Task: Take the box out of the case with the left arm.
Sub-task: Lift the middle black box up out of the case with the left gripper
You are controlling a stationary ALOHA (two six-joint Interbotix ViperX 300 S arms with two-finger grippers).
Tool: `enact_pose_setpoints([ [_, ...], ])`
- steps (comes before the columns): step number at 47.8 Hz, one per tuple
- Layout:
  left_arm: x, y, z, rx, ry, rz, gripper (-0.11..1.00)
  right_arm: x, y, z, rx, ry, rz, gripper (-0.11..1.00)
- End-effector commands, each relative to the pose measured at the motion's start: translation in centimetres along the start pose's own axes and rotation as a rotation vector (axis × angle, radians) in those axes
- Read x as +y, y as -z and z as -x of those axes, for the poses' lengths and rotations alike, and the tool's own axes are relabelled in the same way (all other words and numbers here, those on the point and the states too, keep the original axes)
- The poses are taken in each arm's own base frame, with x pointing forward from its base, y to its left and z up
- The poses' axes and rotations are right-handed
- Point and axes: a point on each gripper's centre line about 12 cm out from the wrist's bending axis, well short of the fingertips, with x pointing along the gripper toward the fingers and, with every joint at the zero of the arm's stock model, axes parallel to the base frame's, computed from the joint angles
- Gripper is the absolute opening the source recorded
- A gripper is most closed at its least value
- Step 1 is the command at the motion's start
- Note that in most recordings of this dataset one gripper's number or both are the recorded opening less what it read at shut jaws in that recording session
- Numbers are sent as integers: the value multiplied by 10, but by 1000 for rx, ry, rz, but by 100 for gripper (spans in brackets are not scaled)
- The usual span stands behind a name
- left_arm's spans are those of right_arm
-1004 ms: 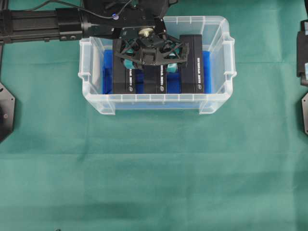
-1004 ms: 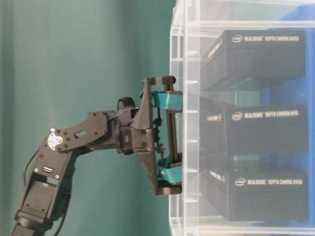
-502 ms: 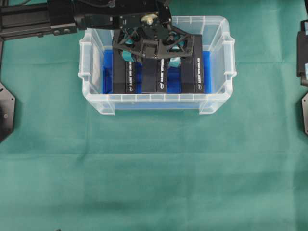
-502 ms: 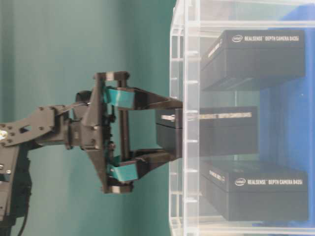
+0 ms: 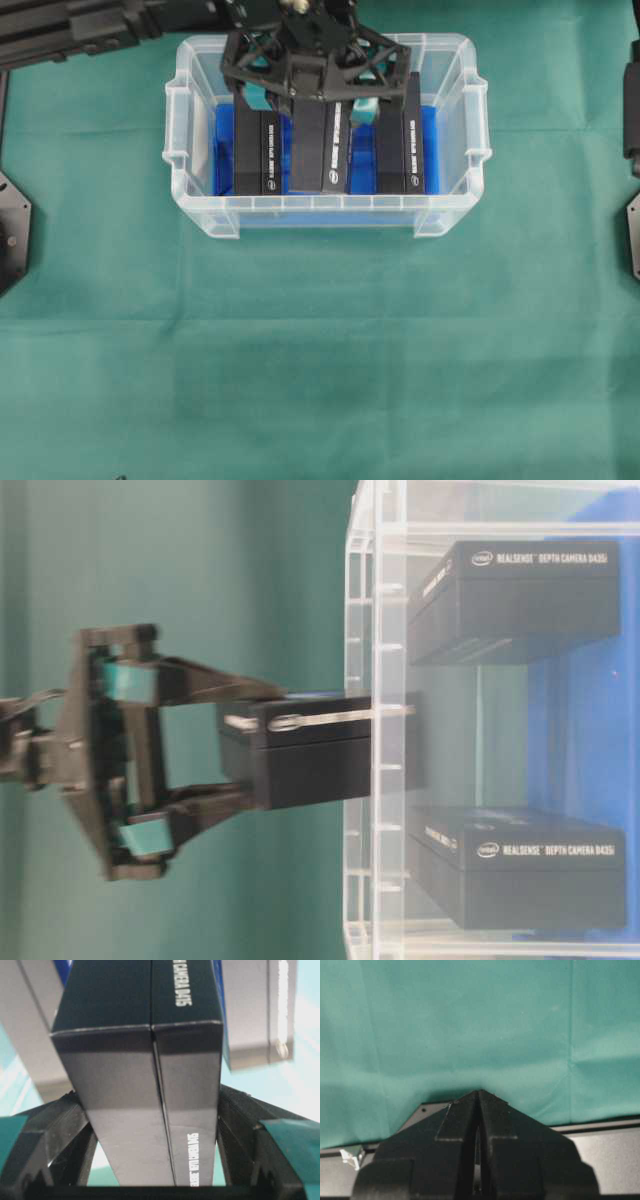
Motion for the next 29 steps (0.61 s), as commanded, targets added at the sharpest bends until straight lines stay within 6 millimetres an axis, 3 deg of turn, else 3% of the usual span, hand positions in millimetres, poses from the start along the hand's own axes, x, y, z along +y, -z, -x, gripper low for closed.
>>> enact_pose_setpoints([
  [1, 2, 3, 49, -38, 100, -4, 61, -1, -2, 3, -16, 0, -4, -1],
  [12, 2, 3, 82, -66, 152, -5, 61, -1, -2, 3, -17, 1, -3, -1],
  [29, 4, 5, 84, -60, 134, -8, 61, -1, -2, 3, -17, 1, -3, -1],
])
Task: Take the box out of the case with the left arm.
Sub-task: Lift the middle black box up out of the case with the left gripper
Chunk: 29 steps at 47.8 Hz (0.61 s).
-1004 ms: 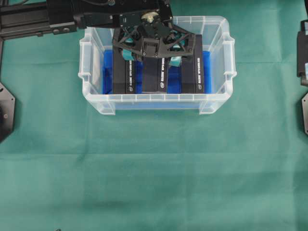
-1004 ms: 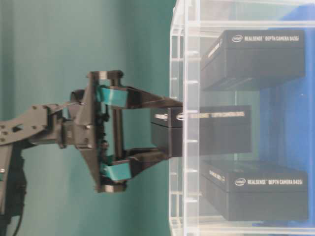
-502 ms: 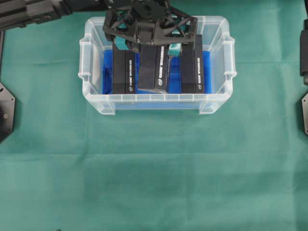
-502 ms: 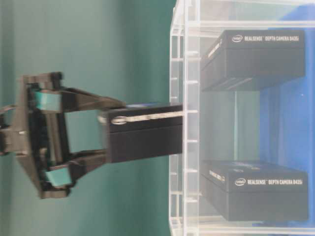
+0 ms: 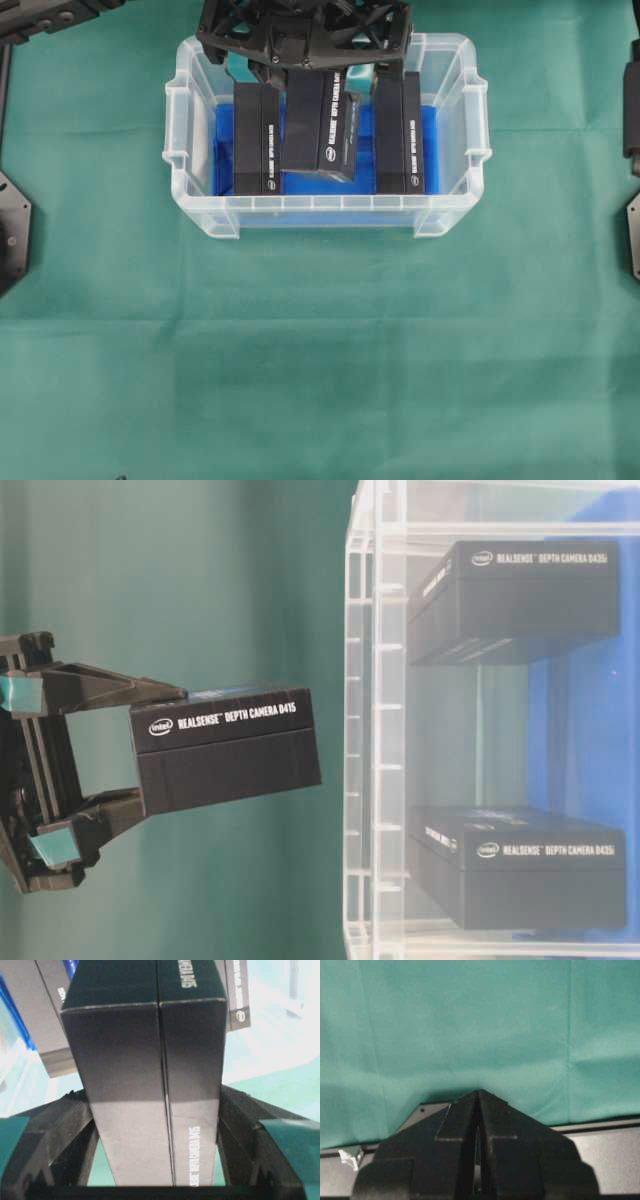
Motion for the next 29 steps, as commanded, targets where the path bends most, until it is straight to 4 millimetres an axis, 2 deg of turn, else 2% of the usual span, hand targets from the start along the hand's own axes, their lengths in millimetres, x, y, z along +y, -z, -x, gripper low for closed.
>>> enact_pose_setpoints([
  [1, 4, 3, 36, -33, 79, -4, 61, 0, -2, 4, -17, -1, -2, -1],
  [29, 2, 5, 35, -31, 78, -7, 61, -1, -2, 4, -16, 0, -5, -1],
])
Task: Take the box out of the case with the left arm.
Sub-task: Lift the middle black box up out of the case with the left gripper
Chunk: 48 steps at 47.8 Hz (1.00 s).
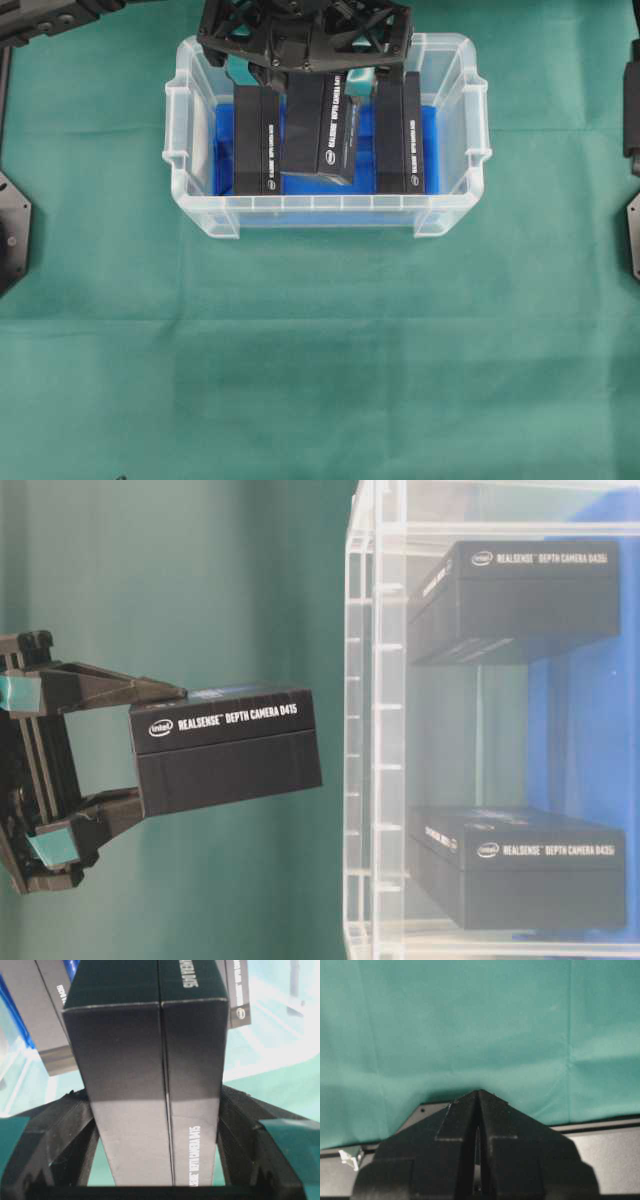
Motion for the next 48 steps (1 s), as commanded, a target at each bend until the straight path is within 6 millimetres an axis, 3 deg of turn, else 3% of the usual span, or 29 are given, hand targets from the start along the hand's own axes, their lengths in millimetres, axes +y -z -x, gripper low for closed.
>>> enact_pose_setpoints([
  [1, 3, 4, 35, -31, 79, -4, 61, -1, -2, 4, -14, 1, -5, -1],
  [48, 2, 9, 34, -25, 71, -12, 61, 0, -1, 4, -12, -3, -33, -1],
])
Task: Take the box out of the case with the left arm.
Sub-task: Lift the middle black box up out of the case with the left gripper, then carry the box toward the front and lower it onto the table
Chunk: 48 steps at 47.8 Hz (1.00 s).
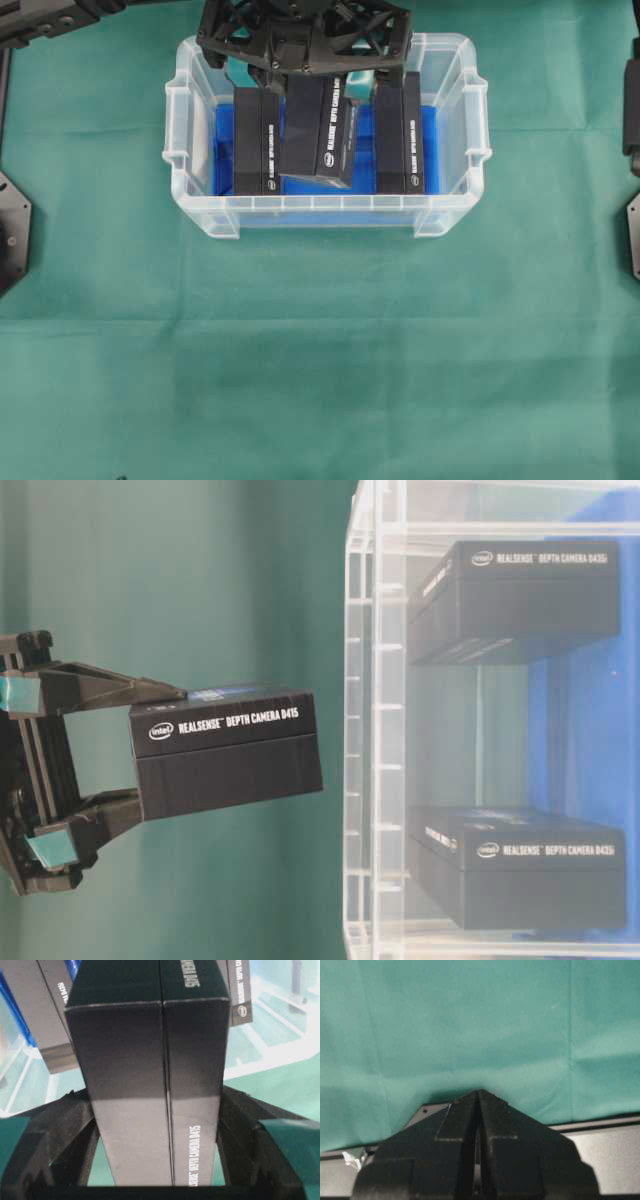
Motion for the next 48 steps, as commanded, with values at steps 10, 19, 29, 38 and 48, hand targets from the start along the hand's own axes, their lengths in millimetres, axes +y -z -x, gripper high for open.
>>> enact_pose_setpoints([
  [10, -2, 27, 35, -18, 78, -15, 61, 0, -1, 3, -11, -4, -16, -1],
  [19, -2, 60, 37, -3, 68, -8, 61, 0, -1, 3, -13, -5, -15, -1],
  [29, 1, 99, 36, 27, 47, 18, 61, 0, -2, 2, -12, -4, -18, -1],
  [38, 4, 139, 33, 56, 30, 51, 61, 0, -2, 2, -10, -5, -21, -1],
  [48, 0, 178, 31, 67, 59, 91, 61, 2, -2, 3, -6, -14, -20, -1],
])
